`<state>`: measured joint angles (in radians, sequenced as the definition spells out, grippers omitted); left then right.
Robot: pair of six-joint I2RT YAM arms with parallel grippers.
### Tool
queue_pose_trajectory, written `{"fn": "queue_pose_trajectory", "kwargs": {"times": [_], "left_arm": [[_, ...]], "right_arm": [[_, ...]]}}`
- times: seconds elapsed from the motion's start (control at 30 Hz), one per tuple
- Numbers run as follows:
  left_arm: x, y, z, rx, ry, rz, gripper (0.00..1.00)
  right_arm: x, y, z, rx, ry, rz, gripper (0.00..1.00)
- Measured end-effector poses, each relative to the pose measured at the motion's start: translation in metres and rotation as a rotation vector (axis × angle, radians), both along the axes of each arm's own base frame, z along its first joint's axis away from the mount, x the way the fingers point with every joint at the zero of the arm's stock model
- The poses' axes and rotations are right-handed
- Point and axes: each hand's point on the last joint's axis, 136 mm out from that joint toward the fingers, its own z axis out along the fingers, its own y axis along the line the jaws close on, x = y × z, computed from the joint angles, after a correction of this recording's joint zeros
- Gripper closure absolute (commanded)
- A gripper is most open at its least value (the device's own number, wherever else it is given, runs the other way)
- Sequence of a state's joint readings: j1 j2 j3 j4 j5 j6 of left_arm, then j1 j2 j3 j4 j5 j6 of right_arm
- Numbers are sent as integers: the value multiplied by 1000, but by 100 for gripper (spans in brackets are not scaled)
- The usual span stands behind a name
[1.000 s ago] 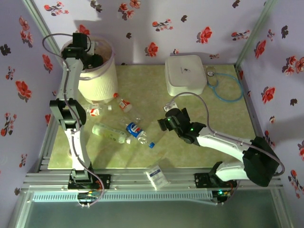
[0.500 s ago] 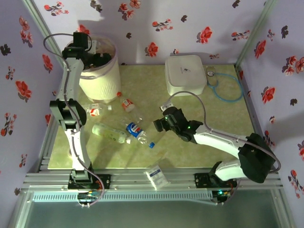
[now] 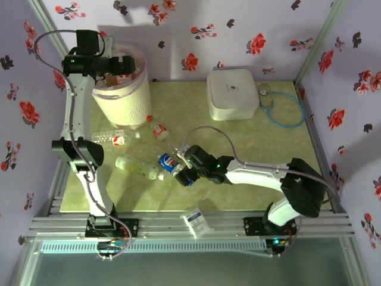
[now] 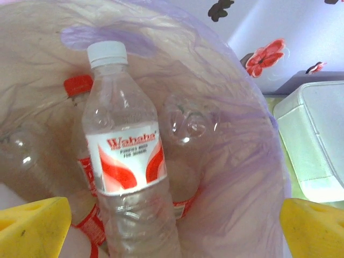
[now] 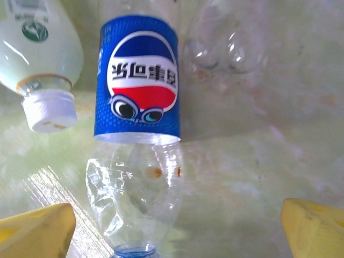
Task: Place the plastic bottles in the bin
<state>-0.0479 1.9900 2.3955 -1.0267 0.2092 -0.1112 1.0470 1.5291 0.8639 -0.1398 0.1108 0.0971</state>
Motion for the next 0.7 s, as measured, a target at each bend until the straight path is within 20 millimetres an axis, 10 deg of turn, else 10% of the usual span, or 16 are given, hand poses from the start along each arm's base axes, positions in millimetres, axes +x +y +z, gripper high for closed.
{"fn": "queue_pose_trajectory", "kwargs": {"times": [0.37,0.47,0.7], "left_arm": [[-45,-5,11,-10,-34,16,0],[-67,-15,30,-42,-99,8,0],[-118,-34,37,-132,-190,-5,0]], "right_arm": [[-1,9,-46,-81,57,11,14],[0,10,-49,-86,53,11,41],[4,15,-44,-64,34,10,43]]}}
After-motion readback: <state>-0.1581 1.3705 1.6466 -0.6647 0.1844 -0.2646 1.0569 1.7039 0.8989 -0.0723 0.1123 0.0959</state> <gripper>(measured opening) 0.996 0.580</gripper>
